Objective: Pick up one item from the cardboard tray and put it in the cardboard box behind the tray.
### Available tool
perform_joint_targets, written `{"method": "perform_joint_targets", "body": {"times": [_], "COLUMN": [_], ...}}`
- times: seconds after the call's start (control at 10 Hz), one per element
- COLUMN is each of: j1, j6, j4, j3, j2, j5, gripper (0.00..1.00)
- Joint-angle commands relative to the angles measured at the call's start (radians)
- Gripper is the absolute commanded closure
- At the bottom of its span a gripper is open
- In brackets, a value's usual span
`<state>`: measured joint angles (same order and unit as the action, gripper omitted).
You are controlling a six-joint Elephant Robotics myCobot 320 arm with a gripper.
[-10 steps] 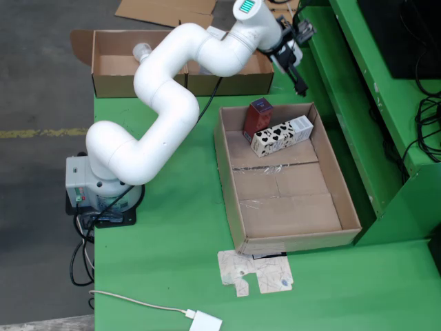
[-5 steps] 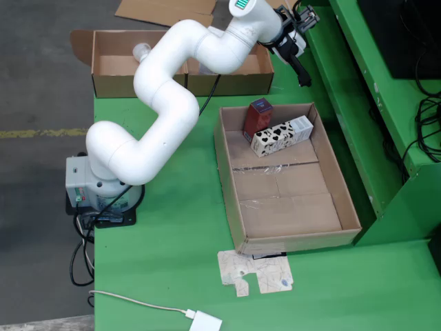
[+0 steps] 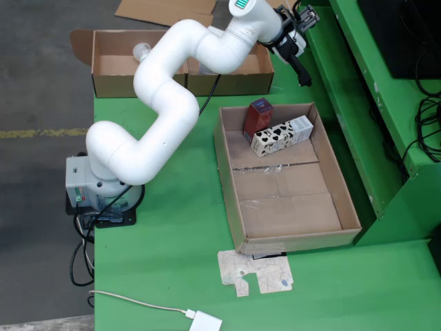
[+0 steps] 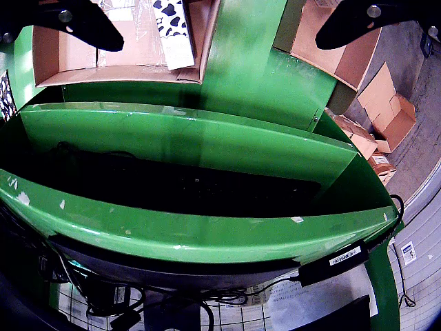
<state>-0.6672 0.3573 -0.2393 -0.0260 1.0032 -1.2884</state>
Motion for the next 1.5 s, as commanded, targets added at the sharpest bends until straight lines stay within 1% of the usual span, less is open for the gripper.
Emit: {"method": "perform_joint_targets", "body": {"times": [0.0, 0.1, 0.3, 0.4, 0.5, 0.6, 0.8, 1.0, 1.2, 1.4], "j1": [-0.005, -0.014, -0.014, -0.011, -0.012, -0.018, -0.013, 0.010, 0.032, 0.039], "j6": [0.006, -0.031, -0.039, -0.036, -0.044, -0.062, -0.060, -0.033, 0.003, 0.019], "j4": [-0.014, -0.131, -0.147, -0.138, -0.158, -0.198, -0.191, -0.125, 0.021, 0.074], "j3": [0.026, 0.026, 0.026, 0.026, 0.026, 0.026, 0.026, 0.026, 0.026, 0.026], "j2": [-0.029, 0.019, 0.024, 0.021, 0.030, 0.046, 0.047, 0.039, 0.000, -0.015], "j5": [0.007, 0.095, 0.113, 0.103, 0.124, 0.171, 0.159, 0.073, -0.046, -0.088], "gripper": [0.00, 0.00, 0.00, 0.00, 0.00, 0.00, 0.00, 0.00, 0.00, 0.00]}}
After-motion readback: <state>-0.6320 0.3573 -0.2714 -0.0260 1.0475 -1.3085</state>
